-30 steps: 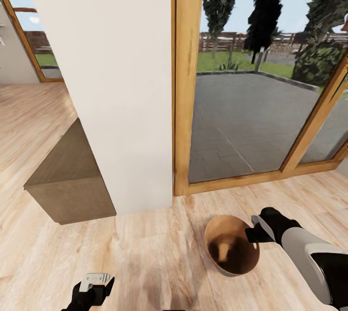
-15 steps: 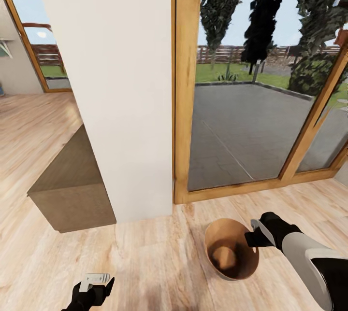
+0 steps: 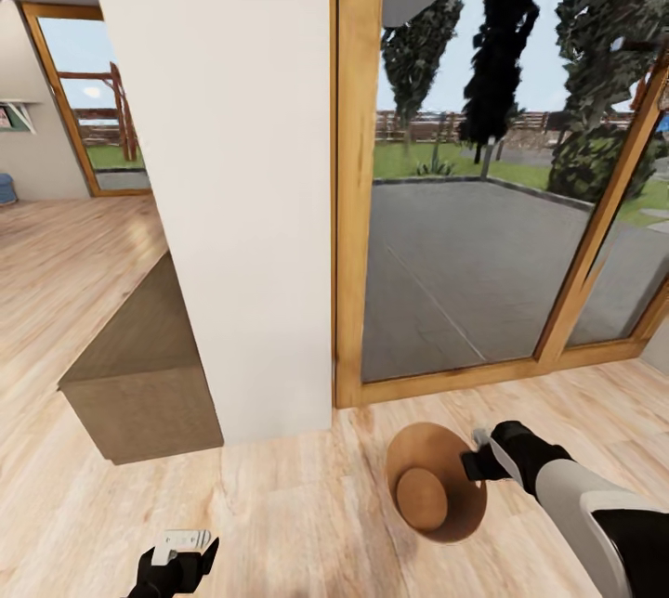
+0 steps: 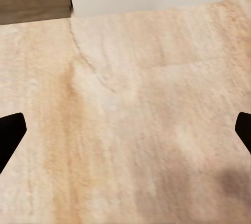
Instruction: Put the three can of soda from the living room inside the tash can in the kitchen.
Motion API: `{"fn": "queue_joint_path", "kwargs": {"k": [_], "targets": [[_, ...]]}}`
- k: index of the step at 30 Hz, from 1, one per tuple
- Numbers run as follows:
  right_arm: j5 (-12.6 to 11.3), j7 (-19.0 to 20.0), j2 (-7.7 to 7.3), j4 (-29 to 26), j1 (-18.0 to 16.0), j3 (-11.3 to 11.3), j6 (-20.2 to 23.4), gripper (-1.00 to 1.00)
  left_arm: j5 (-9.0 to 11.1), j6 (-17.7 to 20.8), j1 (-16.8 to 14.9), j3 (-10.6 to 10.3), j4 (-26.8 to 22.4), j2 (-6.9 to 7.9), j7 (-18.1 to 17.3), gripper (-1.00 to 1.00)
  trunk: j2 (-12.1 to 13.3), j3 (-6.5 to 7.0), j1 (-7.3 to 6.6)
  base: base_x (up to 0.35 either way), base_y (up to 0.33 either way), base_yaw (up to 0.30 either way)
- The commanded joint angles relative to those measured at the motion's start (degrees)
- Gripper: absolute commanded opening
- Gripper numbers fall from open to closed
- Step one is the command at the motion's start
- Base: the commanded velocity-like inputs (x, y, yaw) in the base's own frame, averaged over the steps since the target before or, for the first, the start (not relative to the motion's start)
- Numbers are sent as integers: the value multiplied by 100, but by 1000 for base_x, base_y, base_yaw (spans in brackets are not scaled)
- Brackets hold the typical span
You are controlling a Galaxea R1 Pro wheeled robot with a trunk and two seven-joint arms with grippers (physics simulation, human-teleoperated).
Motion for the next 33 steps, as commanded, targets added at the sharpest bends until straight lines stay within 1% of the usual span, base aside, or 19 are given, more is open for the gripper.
{"fn": "queue_joint_path", "kwargs": {"k": [1, 9, 33], "targets": [[-41, 46, 6, 3, 8, -35, -31, -100, 0, 6, 0, 0, 4, 0, 0, 100, 2, 23, -3, 0, 0, 0], [-42, 113, 21, 11, 47, -38, -52, -100, 4, 30, -1, -2, 11, 7, 8, 100, 12, 200, -23, 0, 0, 0], [-42, 123, 24, -1, 416, -38, -108, -100, 0, 33, -9, -2, 90, 0, 16, 100, 44, 732, -85, 0, 0, 0]]}}
